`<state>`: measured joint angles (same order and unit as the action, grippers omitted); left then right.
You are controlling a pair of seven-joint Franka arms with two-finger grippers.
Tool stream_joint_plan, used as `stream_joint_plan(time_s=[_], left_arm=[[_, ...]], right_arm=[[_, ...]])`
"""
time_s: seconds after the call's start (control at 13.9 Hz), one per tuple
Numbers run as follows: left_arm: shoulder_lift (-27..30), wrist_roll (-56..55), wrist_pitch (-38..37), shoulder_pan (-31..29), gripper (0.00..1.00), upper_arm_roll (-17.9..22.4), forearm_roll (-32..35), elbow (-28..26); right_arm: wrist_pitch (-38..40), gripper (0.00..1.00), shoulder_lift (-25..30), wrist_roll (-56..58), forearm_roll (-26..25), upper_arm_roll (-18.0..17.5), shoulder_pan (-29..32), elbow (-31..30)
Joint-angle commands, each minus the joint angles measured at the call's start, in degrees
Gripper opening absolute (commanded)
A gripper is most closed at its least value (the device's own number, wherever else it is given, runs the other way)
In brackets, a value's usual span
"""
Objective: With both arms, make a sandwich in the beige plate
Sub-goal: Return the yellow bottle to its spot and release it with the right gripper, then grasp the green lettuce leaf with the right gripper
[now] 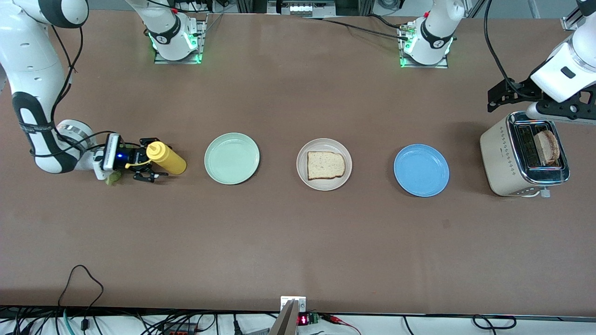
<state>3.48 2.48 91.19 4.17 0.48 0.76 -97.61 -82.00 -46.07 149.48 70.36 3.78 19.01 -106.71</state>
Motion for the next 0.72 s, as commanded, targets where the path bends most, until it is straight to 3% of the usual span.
stream_joint_plan(time_s=[0.0, 0.36, 0.65], left_arm=[[0.4, -0.1, -0.2, 0.7, 1.0, 0.4, 0.9, 0.0], [0.4, -0.1, -0.2, 0.7, 1.0, 0.4, 0.9, 0.0], [0.4, -0.1, -0.2, 0.7, 1.0, 0.4, 0.9, 0.0]], right_arm=[[2.6, 1.0, 0.3, -3.3, -4.7, -0.8, 4.1, 2.4], [0.9, 1.0, 5.4, -20.9, -14.3, 1.7, 4.0, 5.9], [-6.1, 1.0, 14.1, -39.8, -27.8, 1.8, 1.8, 9.5]])
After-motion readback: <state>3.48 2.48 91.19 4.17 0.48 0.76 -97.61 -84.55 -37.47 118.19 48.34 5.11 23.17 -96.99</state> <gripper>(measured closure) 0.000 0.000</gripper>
